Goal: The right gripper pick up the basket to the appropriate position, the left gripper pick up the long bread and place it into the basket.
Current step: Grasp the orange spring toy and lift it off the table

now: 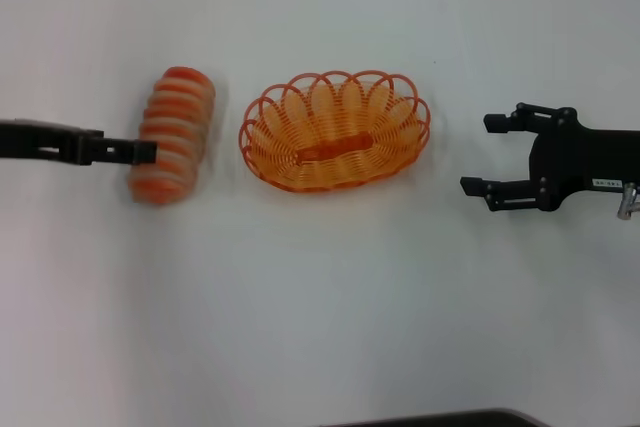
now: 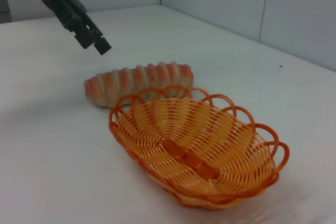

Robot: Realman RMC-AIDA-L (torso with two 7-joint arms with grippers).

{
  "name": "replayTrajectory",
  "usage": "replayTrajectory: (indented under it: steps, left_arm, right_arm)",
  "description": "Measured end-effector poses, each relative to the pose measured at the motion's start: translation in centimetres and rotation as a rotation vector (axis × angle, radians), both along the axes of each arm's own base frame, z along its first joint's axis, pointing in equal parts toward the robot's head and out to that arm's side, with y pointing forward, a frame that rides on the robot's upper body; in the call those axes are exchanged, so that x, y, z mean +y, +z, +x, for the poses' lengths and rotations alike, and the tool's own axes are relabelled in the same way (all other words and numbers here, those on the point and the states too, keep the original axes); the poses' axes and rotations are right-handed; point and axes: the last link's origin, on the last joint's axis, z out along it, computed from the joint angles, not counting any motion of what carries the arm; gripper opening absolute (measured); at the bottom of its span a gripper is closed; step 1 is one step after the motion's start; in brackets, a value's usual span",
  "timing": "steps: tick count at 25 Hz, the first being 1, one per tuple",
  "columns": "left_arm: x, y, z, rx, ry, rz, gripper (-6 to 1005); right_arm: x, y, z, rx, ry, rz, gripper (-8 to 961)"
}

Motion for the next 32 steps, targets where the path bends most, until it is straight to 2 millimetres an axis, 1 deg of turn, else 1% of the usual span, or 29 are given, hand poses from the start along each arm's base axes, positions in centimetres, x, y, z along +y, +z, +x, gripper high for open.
replayTrajectory:
  steps: [4,5,6,11,17,27,32]
  left_arm:
    - [1.8,-0.4,2.6,0.14,0.001,0.009,887]
    - [1.8,-0.4,2.6,0.14,0.001,0.009,886]
    - [2.8,-0.9,3.5,0.187,0.032,0.019,886]
    - [4.0,-1.8,4.4,0.245,0.096,0.045,883]
    - [4.1,-3.4,4.6,0.262,0.081,-0.008,879]
    - [4.3,-4.0,5.1,0.26,0.11,-0.019,873]
    - [4.1,-4.5,4.8,0.258,0.127,-0.036,870]
  right_arm:
    - [0.1,0.0,-0.1,0.002,0.001,0.003,914]
    - [0.1,0.0,-0.1,0.004,0.001,0.004,914]
    - [0.1,0.1,0.0,0.005,-0.001,0.007,914]
    - [0.0,0.6,0.2,0.022,-0.016,0.046,915]
    - [-0.2,0.8,0.5,0.018,-0.021,0.058,915]
    - [-0.4,0.5,0.5,0.004,0.01,0.047,915]
    - [-0.5,0.4,0.5,0.005,0.011,0.044,915]
